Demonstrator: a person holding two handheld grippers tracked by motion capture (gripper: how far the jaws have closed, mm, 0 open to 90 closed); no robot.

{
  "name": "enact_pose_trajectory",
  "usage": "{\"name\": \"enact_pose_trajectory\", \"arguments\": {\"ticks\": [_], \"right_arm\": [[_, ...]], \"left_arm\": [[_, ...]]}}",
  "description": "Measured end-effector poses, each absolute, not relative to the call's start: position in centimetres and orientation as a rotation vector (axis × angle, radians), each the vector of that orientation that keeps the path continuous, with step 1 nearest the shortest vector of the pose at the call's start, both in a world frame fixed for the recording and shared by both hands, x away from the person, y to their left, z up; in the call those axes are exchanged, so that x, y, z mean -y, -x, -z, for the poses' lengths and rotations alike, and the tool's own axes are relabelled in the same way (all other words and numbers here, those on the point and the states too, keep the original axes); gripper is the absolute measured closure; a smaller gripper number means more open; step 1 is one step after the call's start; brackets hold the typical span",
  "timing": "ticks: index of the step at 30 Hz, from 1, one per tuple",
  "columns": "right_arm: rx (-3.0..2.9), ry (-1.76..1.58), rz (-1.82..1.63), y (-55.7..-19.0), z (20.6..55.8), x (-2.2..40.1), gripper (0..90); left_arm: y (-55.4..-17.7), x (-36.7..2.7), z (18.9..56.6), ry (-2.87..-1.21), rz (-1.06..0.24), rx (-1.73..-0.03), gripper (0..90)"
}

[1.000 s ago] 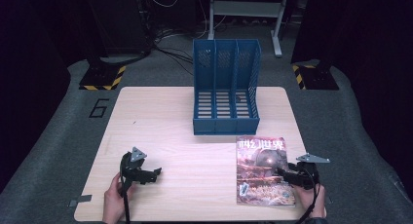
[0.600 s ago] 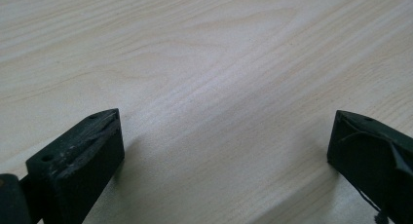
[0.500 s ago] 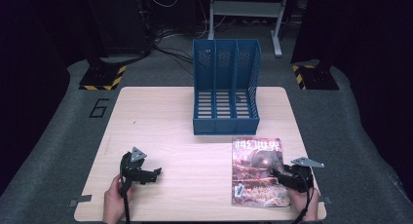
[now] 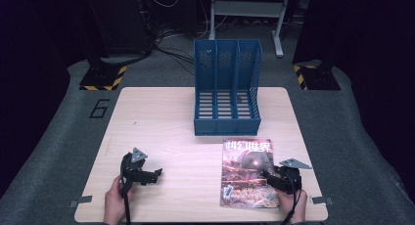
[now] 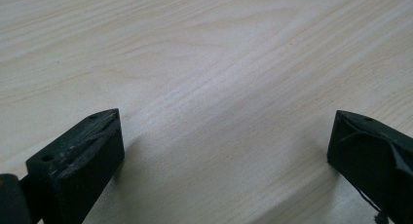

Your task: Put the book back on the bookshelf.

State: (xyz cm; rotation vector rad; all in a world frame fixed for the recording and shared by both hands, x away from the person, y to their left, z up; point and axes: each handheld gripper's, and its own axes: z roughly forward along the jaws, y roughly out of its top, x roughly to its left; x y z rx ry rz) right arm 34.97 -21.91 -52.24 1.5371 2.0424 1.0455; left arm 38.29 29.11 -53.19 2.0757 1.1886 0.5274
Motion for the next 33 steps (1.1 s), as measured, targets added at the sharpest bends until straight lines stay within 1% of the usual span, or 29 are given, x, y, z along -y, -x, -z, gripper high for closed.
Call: {"name": "enact_pose_trajectory", "arguments": {"ticks": [13,24,28,29,33], "right_arm": [[-2.052,-1.548,-1.051,-35.2,52.2,17.4,45.8],[-2.051,-1.561,-1.044,-35.5,52.1,14.7,47.3],[-2.127,-1.508,-1.072,-35.8,52.1,15.0,40.4],[-2.156,-1.488,-1.070,-35.8,52.0,15.6,36.4],[-2.201,-1.498,-1.086,-35.3,51.8,16.5,36.8]], "left_arm": [[-38.3,-29.1,53.1,-2.083,-0.516,-1.190,0.0],[-38.3,-29.3,53.0,-2.117,-0.522,-1.169,0.0],[-38.3,-29.2,53.1,-2.084,-0.524,-1.185,0.0],[-38.3,-29.1,53.2,-2.077,-0.523,-1.188,0.0],[-38.3,-29.1,53.2,-2.075,-0.523,-1.191,0.0]]}}
